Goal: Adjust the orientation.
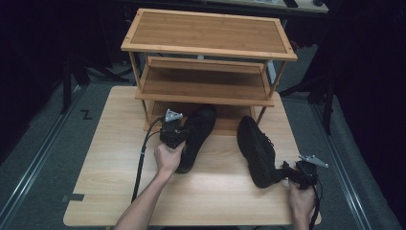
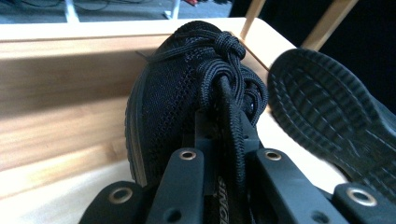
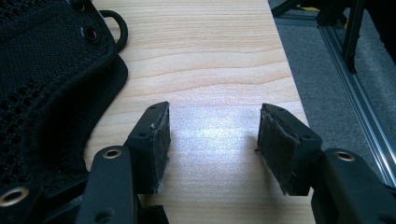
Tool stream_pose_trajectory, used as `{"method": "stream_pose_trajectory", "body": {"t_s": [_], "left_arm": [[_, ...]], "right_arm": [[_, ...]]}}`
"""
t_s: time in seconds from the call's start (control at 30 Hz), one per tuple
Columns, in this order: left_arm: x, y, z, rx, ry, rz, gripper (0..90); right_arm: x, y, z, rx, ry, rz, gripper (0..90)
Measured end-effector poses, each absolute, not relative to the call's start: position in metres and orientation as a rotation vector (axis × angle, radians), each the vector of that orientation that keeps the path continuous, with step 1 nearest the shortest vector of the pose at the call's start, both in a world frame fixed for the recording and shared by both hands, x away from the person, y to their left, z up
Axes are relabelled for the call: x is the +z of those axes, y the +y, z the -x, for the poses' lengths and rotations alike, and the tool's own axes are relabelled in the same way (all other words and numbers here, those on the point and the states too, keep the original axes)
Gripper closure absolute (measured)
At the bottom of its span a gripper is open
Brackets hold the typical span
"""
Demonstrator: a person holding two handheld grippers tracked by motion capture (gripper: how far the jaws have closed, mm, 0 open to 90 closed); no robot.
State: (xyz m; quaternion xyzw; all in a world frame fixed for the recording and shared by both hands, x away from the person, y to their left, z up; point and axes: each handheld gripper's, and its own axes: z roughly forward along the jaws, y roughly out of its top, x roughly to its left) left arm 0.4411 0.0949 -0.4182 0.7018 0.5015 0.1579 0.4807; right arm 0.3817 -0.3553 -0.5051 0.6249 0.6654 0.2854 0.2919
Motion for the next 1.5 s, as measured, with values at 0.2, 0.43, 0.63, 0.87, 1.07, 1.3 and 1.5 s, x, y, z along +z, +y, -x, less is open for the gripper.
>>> {"method": "stream_pose_trajectory", "body": {"t_s": [0.2, 0.43, 0.63, 0.87, 1.07, 1.3, 1.5], "left_arm": [[-0.420, 0.090, -0.463, 0.424, 1.273, -1.647, 85.4], [-0.421, 0.088, -0.481, 0.464, 1.309, -1.583, 85.4], [-0.427, 0.085, -0.495, 0.503, 1.348, -1.551, 85.3], [-0.429, 0.082, -0.506, 0.526, 1.373, -1.498, 85.2], [-0.440, 0.079, -0.514, 0.553, 1.406, -1.478, 85.0], [-0.441, 0.078, -0.518, 0.554, 1.397, -1.467, 84.3], [-0.442, 0.077, -0.520, 0.596, 1.391, -1.501, 79.2]], "right_arm": [[-0.505, -0.355, -0.382, 0.762, 1.772, -1.669, 44.0], [-0.505, -0.355, -0.382, 0.762, 1.775, -1.665, 44.0], [-0.505, -0.355, -0.382, 0.763, 1.777, -1.664, 44.1], [-0.505, -0.355, -0.381, 0.763, 1.779, -1.661, 44.2], [-0.505, -0.354, -0.381, 0.762, 1.778, -1.660, 44.3], [-0.505, -0.354, -0.381, 0.762, 1.780, -1.660, 44.3], [-0.505, -0.354, -0.381, 0.762, 1.781, -1.660, 44.4]]}}
